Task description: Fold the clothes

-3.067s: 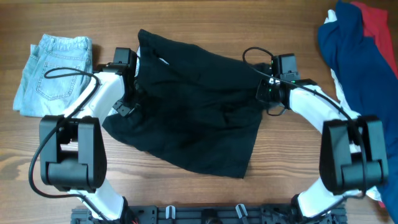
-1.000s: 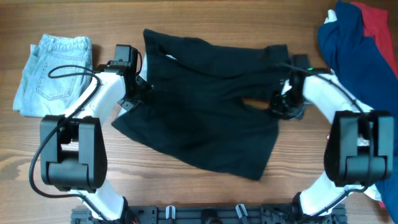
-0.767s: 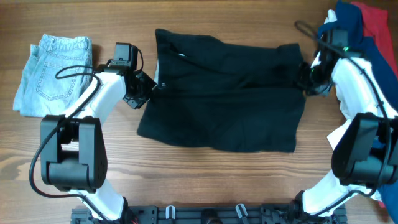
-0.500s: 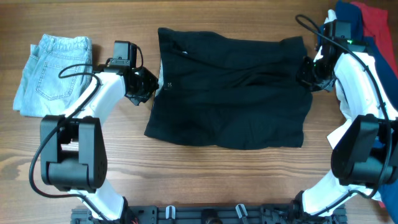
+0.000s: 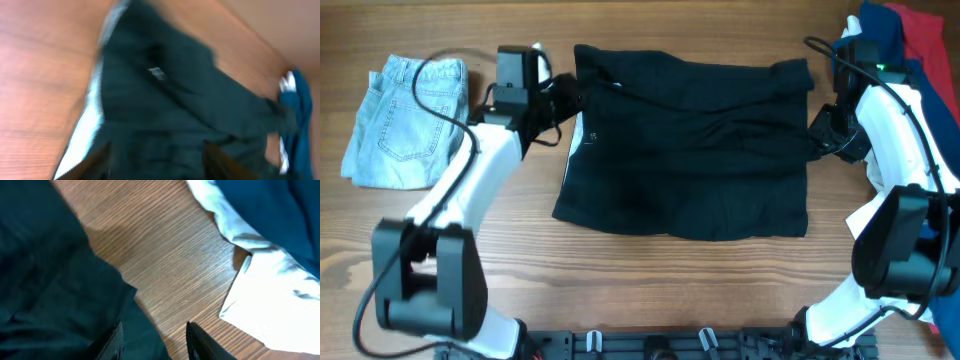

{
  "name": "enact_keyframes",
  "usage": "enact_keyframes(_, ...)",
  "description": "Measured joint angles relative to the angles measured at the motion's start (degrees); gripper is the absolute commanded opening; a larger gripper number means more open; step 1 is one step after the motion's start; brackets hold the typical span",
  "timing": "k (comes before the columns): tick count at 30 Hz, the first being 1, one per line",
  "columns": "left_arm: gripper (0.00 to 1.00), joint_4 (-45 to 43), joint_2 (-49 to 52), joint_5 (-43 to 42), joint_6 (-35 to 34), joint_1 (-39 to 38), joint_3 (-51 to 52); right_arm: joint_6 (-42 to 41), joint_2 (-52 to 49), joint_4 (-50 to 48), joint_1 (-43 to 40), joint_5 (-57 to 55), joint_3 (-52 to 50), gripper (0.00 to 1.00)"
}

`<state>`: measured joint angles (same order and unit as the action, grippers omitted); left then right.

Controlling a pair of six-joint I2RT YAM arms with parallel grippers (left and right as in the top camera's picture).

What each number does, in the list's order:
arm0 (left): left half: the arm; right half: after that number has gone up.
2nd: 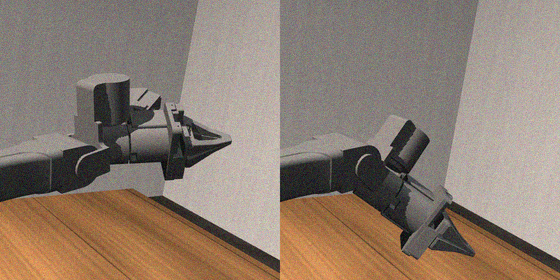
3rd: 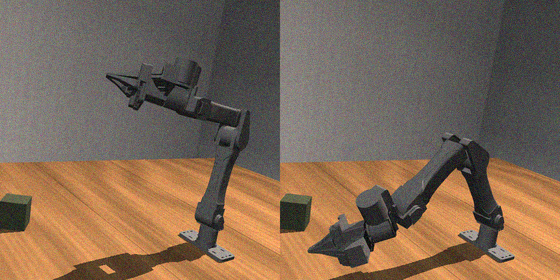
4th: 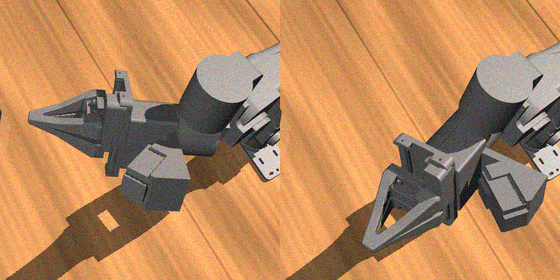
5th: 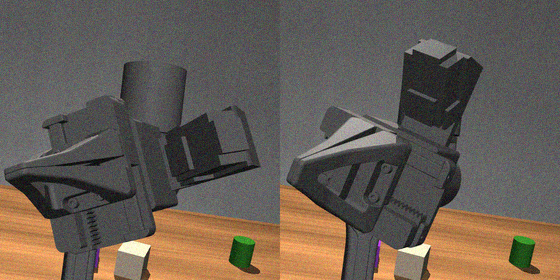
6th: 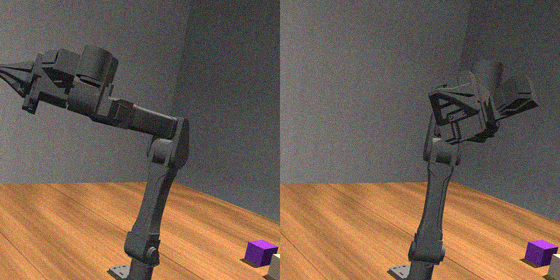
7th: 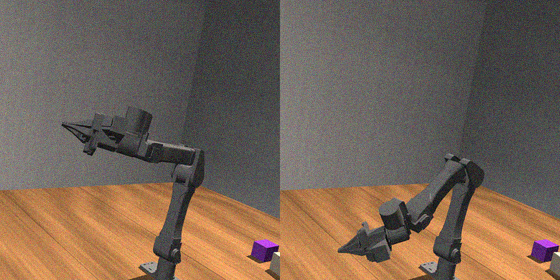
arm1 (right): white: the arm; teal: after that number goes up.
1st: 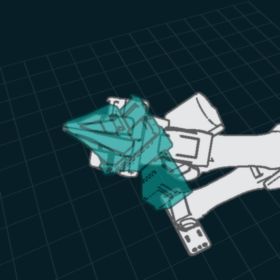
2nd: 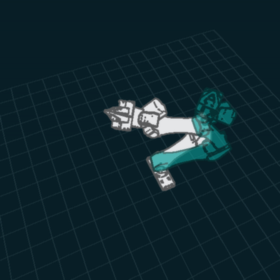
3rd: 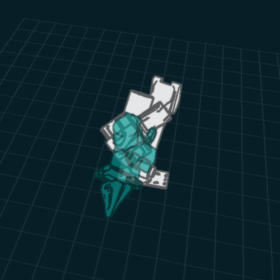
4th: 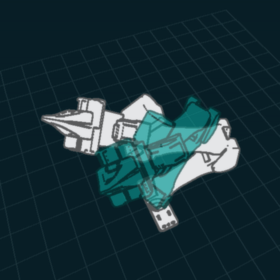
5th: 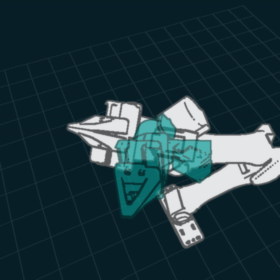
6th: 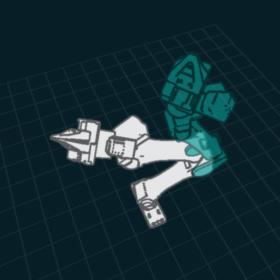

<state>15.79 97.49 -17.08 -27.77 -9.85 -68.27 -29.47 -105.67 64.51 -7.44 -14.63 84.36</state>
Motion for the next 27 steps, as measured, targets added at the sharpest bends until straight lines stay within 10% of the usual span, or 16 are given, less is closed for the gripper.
enact_keyframes(10,0.57,-8.41,3.45,2.14,14.60,-5.86,-0.26,10.93,17.68,-0.46,1.07,14.16,0.02,0.43)
enact_keyframes(27,0.54,-23.87,20.94,2.64,17.22,-5.86,-0.26,19.32,19.41,7.65,3.67,22.43,0.02,0.43)
